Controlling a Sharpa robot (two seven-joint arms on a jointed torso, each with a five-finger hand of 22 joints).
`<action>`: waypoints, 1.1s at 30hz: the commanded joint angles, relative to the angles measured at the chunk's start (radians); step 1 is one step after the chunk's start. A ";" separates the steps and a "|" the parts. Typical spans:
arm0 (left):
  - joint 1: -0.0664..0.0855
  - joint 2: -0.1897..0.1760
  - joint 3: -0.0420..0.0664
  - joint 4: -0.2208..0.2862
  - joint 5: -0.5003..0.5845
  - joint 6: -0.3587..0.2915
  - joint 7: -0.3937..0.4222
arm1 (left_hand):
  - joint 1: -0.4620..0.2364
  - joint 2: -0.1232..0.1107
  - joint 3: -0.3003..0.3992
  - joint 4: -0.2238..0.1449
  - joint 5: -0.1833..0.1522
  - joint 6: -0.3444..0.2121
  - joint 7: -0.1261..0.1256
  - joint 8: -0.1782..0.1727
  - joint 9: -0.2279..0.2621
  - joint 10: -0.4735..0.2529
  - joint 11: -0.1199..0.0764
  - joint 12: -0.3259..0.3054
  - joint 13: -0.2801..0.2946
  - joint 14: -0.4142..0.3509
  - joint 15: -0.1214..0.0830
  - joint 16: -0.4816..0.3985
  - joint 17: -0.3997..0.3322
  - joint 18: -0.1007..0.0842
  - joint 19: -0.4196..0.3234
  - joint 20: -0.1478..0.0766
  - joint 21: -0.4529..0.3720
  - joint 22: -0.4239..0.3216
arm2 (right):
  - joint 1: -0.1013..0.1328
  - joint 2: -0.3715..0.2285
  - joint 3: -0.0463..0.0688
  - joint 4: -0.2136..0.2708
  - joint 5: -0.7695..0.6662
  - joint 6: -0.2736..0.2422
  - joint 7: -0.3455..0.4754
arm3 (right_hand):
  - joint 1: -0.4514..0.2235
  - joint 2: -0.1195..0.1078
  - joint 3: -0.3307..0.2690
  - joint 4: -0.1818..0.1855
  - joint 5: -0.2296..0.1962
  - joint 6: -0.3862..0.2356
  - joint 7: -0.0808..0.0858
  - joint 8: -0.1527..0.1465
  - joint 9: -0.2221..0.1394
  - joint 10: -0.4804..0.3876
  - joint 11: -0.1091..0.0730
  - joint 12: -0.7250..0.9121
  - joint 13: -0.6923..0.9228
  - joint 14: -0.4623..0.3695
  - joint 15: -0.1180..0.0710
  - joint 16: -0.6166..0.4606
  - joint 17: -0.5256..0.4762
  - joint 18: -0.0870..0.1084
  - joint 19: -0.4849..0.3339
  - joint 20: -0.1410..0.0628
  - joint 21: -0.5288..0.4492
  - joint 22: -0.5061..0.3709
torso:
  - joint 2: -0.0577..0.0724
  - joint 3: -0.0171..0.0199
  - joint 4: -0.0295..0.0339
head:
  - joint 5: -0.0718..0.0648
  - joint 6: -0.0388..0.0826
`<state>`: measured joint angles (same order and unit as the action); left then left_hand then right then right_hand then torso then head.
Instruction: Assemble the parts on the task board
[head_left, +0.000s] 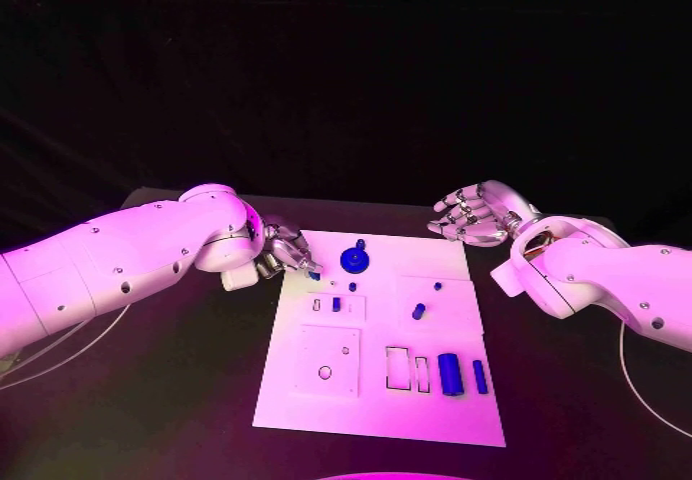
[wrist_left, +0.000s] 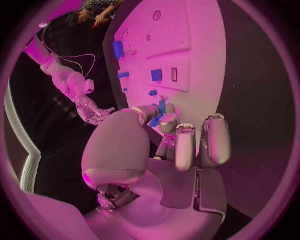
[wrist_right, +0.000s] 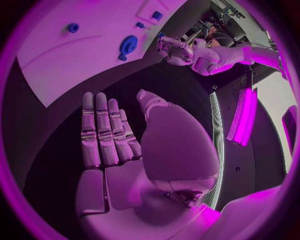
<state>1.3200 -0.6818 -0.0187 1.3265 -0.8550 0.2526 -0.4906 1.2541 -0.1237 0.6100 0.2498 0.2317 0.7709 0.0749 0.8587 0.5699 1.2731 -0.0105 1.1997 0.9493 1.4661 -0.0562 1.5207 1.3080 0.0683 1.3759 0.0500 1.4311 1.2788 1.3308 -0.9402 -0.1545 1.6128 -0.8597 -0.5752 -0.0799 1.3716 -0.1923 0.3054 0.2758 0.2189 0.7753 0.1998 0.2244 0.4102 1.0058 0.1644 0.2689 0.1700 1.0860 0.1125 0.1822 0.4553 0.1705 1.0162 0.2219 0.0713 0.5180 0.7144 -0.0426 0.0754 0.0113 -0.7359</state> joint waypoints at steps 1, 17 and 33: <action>-0.002 -0.007 0.000 0.022 -0.060 -0.004 -0.004 | -0.009 -0.001 0.144 -0.135 0.006 0.020 -0.011 0.003 0.087 0.007 0.001 0.005 0.004 0.080 -0.009 0.005 0.172 -0.004 0.010 -0.001 0.007 0.003 | -0.001 0.001 0.000 0.000 0.001 0.002 0.018 | 0.005 0.005 0.007 0.001 0.004 -0.002 0.040 0.006 -0.001 0.003 0.005 -0.003 -0.001 0.004 0.002 -0.007 -0.001 0.011 0.007 -0.001 -0.005 -0.001 | 0.000 -0.0001 0.0003 | 0.006 -0.001; -0.052 -0.038 -0.001 0.106 -0.228 -0.046 -0.006 | -0.019 -0.008 0.155 -0.141 0.006 0.023 -0.013 0.004 0.089 0.012 -0.001 0.007 0.007 0.080 -0.011 0.005 0.174 -0.005 0.015 -0.003 0.010 0.010 | -0.001 0.002 -0.002 -0.005 0.005 0.004 0.012 | 0.006 0.004 0.007 0.000 0.008 -0.003 0.041 0.008 -0.003 0.000 0.006 -0.004 -0.010 0.002 0.004 -0.013 -0.005 0.011 0.006 -0.001 -0.007 -0.010 | 0.002 0.0000 -0.0010 | 0.012 0.000; -0.071 -0.048 -0.001 0.138 -0.264 -0.053 -0.015 | -0.024 -0.011 0.162 -0.146 0.005 0.027 -0.015 0.005 0.090 0.020 -0.003 0.013 0.017 0.081 -0.013 0.006 0.175 -0.007 0.022 -0.005 0.015 0.021 | -0.001 0.001 -0.002 -0.009 0.002 -0.004 0.002 | 0.012 0.003 0.009 -0.005 0.010 -0.005 0.041 0.009 -0.005 -0.002 0.007 -0.005 -0.017 0.001 0.005 -0.018 -0.009 0.011 0.005 0.000 -0.007 -0.018 | 0.002 0.0014 -0.0017 | 0.015 -0.003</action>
<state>1.2524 -0.7294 -0.0182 1.4609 -1.0976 0.2016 -0.4983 1.2344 -0.1434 0.6379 0.2331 0.2355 0.7756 0.0750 0.8566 0.5706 1.2870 -0.0143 1.2081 0.9653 1.4668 -0.0624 1.5206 1.3077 0.0682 1.3922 0.0447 1.4427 1.2987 1.3305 -0.9397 -0.1564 1.6039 -0.8523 -0.5762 -0.0812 1.3756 -0.1883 0.3097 0.2715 0.2229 0.7753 0.1998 0.2282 0.4057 1.0059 0.1644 0.2689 0.1533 1.0860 0.1124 0.1689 0.4472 0.1704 1.0161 0.2219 0.0676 0.5009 0.7162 -0.0414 0.0736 0.0258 -0.7385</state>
